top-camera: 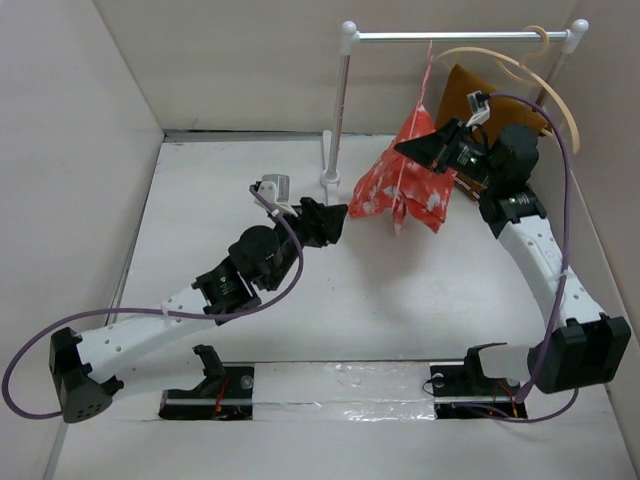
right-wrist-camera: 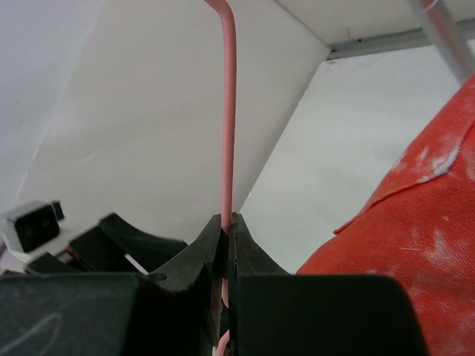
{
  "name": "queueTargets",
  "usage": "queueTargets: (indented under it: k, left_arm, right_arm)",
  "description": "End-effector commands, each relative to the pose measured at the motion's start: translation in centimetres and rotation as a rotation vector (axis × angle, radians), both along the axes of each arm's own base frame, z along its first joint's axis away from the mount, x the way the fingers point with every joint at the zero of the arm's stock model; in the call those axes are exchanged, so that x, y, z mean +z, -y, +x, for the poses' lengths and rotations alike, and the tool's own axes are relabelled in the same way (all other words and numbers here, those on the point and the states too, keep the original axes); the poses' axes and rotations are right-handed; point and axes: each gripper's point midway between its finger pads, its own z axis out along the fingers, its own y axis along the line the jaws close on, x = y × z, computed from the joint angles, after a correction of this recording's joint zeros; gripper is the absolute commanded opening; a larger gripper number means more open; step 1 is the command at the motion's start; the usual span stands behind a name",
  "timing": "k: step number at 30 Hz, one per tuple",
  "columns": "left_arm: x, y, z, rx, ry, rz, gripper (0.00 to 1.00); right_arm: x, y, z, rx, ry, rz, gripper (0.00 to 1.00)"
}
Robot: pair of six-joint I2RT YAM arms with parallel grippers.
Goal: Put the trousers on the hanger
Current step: Place the hanger at the clothesline.
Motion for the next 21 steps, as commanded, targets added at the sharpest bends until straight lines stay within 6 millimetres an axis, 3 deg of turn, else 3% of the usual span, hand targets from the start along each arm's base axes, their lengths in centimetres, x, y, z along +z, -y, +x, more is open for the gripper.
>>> queueTargets:
  k: [1, 5, 6, 8, 13, 17, 21]
  left_arm:
    - [0.5, -1.8, -0.6, 0.026, 0.001, -0.103, 0.54]
    - [-2.2, -2.2, -1.0, 0.032, -0.040, -0.067, 0.53]
    - [-2.7, -2.3, -1.0, 0.037, -0.048, -0.062, 0.53]
    - [-4.8, -2.6, -1.1, 0.052, -0.074, -0.028, 0.53]
    - [-9.4, -2.7, -1.5, 0.056, -0.152, 0.024, 0.53]
    - [-11.4, -2.7, -1.6, 0.061, -0.192, 0.056, 0.53]
    - [-11.8, -2.5, -1.8, 0.055, -0.193, 0.057, 0.53]
  right_arm:
    - [6.0, 1.4, 0.5, 0.004, 0.241, -0.015, 0.00]
    - [6.3, 2.7, 3.8, -0.025, 0.234, -0.032, 0.00]
    - [7.2, 2.6, 3.9, -0.016, 0.249, -0.031, 0.00]
    - [6.8, 3.5, 5.8, -0.023, 0.234, -0.036, 0.00]
    - [6.9, 3.3, 8.4, 0.015, 0.220, -0.018, 0.00]
    - [6.3, 3.8, 10.3, 0.006, 0.187, -0.012, 0.00]
    - [5.7, 4.2, 11.1, -0.005, 0.177, -0.010, 0.00]
